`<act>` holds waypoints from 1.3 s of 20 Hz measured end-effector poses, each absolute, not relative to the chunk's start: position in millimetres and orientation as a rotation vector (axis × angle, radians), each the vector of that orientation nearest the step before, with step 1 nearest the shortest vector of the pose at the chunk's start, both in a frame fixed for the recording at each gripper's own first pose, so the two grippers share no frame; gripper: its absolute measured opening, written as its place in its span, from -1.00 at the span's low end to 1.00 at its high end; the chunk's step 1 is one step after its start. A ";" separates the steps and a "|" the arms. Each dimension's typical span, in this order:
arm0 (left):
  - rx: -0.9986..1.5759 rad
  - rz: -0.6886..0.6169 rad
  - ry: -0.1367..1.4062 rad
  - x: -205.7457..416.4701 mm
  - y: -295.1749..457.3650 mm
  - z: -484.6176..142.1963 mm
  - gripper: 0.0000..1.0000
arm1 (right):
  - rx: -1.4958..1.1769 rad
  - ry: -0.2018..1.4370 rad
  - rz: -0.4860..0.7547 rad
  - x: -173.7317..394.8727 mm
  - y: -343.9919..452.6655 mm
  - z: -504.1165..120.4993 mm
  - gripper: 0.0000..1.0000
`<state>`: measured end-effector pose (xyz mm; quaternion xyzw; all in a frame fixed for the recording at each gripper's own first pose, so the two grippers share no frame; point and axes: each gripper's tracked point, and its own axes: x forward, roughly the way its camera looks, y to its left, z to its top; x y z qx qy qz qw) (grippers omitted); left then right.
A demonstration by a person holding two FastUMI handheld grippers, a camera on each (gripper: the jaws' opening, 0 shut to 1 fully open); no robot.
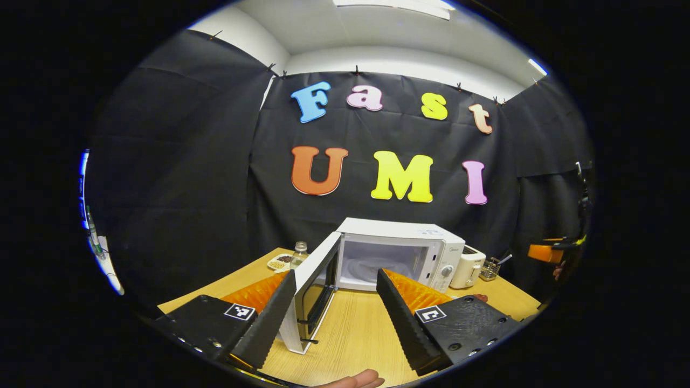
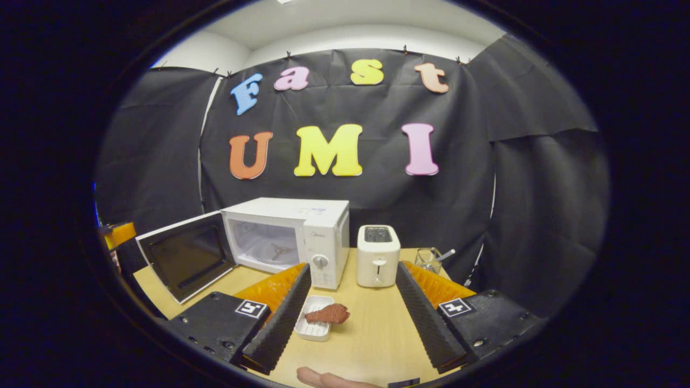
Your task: Open the microwave oven with the left hand, put the food in, and close the microwave oven.
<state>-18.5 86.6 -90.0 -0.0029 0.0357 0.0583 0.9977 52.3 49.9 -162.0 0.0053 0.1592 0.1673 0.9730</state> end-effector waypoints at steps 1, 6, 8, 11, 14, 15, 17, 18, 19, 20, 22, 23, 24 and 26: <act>0.003 0.113 0.054 -12.3 82.9 -78.3 0.84 | 0.011 0.355 0.361 57.9 50.5 -171.2 1.00; 0.063 0.080 -0.020 17.1 51.8 -40.8 0.83 | 0.034 0.593 0.446 82.4 49.4 -231.2 1.00; 0.061 0.063 -0.012 30.1 38.7 -39.4 0.83 | 0.079 0.678 0.466 93.8 47.0 -253.5 1.00; 0.027 0.028 -0.001 45.7 19.5 -38.7 0.84 | 0.169 0.794 0.502 107.2 49.9 -286.0 0.93; 0.010 0.006 0.013 54.4 9.5 -45.9 0.84 | 0.257 0.896 0.548 118.1 61.0 -313.4 0.83; 0.008 -0.001 0.025 57.2 7.0 -51.2 0.84 | 0.269 0.928 0.563 118.6 64.0 -323.9 0.75; 0.005 -0.011 0.046 60.8 4.6 -60.1 0.84 | 0.311 0.980 0.607 116.4 75.3 -334.8 0.41; 0.001 -0.014 0.054 62.1 3.6 -62.8 0.84 | 0.333 1.004 0.632 114.0 81.5 -338.8 0.60; -0.003 -0.014 0.063 61.9 4.4 -67.1 0.84 | 0.358 1.022 0.655 110.5 87.6 -342.4 0.52; -0.003 -0.013 0.071 62.9 5.6 -70.1 0.84 | 0.383 1.045 0.672 106.9 93.2 -345.2 0.21; -0.001 -0.016 0.092 61.0 5.3 -76.1 0.84 | 0.443 1.098 0.662 100.7 99.4 -351.9 -0.13; -0.005 -0.028 0.106 58.1 0.0 -80.4 0.84 | 0.456 1.113 0.668 95.9 98.9 -353.2 -0.55; -0.005 -0.043 0.109 55.7 -3.3 -81.6 0.84 | 0.476 1.121 0.667 94.2 100.7 -354.3 -0.70; 0.001 -0.062 0.104 50.5 -5.6 -78.3 0.84 | 0.470 1.117 0.678 87.2 100.8 -346.1 -0.73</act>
